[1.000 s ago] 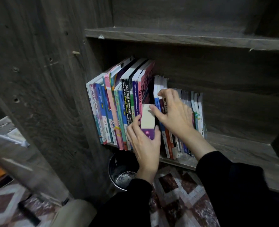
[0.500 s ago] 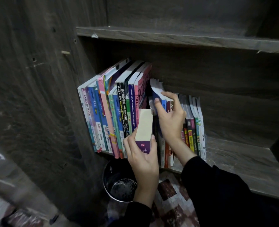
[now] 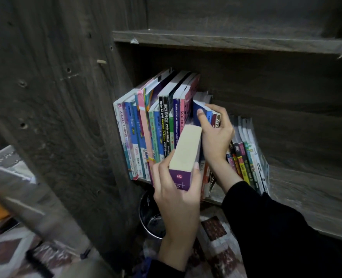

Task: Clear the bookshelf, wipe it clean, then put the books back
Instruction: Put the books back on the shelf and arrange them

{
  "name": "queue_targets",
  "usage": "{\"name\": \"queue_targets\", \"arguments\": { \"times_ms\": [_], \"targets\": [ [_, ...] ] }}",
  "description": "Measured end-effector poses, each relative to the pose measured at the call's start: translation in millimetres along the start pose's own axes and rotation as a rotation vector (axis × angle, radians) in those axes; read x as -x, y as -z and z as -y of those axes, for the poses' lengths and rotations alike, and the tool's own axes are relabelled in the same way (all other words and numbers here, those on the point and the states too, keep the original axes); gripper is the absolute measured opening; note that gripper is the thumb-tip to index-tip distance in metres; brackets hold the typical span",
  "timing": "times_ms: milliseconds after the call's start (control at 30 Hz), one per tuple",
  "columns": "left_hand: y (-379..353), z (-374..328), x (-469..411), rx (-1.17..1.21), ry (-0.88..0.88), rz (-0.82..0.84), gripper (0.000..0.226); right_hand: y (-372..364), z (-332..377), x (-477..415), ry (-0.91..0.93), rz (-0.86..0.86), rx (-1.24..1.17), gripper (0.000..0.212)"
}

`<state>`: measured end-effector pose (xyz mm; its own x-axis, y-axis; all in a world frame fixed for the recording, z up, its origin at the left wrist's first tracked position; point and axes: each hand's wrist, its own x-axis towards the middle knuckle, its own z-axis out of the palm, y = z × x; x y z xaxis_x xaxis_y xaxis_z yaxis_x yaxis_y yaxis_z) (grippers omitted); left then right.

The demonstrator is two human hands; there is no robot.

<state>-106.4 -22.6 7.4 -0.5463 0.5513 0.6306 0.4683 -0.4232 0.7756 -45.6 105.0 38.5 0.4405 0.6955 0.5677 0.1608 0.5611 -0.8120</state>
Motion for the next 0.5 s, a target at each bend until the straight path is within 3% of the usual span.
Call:
{"name": "queue_targets", "arguments": {
  "times_ms": [167,333,400,500],
  "targets": [
    [14.8,-2.3,3.4,-0.002,-0.064,0.001,0.044,-2.2,0.4,1.8,-0.014,0.012,-0.003,0.013],
    [21.8,-10.9,-0.2,-0.055,-0.246,-0.009,0.065,15.0,6.4,-4.5,-0.192,0.412,0.029,0.041],
    [22.7,-13.1,-2.5,-0.034,-0.306,0.035,0.058,28.1,13.0,-6.9,-0.293,0.506,-0.047,0.058],
    [25.8,-21.8,-7.5,0.021,-0.317,0.045,0.036,50.1,18.2,-0.1,-0.385,0.531,-0.152,0.065]
  ]
}}
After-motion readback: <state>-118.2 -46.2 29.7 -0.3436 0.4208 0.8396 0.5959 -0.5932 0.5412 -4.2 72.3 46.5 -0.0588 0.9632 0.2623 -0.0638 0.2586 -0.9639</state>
